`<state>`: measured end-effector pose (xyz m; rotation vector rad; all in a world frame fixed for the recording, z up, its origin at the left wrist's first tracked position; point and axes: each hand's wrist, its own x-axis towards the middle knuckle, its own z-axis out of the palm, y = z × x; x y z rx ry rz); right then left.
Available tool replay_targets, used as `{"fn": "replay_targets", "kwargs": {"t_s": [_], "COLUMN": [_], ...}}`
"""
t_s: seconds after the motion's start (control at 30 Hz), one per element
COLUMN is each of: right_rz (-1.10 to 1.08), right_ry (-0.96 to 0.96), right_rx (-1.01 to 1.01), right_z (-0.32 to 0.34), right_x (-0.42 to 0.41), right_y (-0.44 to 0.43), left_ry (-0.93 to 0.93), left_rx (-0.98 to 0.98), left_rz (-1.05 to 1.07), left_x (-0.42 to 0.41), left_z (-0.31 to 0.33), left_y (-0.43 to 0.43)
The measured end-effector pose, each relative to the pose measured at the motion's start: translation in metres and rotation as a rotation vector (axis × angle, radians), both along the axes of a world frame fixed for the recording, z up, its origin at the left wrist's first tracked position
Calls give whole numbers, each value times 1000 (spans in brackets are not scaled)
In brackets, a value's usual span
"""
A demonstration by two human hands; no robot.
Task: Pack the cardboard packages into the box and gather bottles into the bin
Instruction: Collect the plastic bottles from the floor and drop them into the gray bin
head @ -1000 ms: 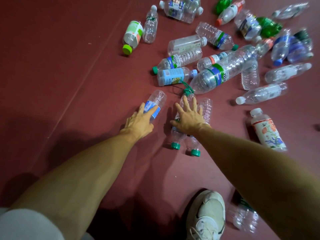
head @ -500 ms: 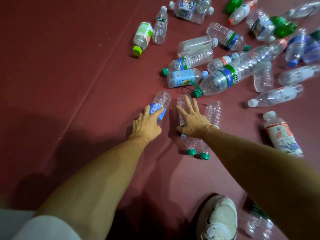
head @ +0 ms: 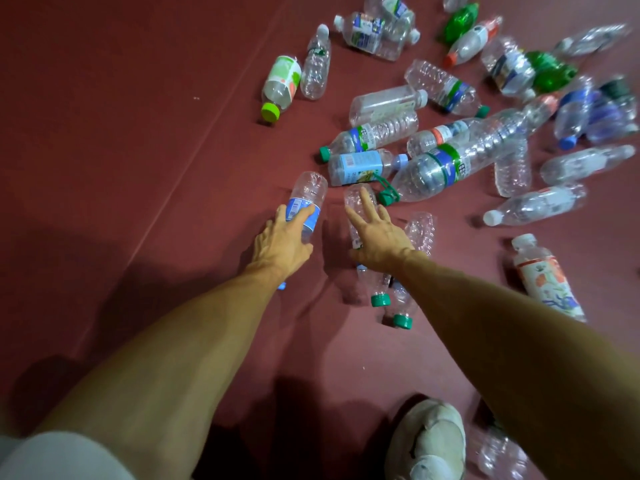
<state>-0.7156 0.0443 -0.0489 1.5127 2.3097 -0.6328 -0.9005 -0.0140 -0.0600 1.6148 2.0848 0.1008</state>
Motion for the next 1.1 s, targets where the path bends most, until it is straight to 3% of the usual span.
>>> {"fn": "replay_targets", "kwargs": {"t_s": [0.2,0.73,0.9,1.1], "right_rz": [34,146,265,470], "right_ry": [53,141,182,212], "right_rx": [22,42,83,134], "right_z": [116,618,719,788], "right_x": [-32,-117,-155,-192], "right_y": [18,-7,-19,-40], "left_ry": [-8,28,49,127], "left_rx": [45,103,171,250], "left_rz": [72,194,270,491], "left_x": [-23,-99,-128,-154], "left_z": [121,621,725,798], "left_y": [12,-37,-73,-136]}}
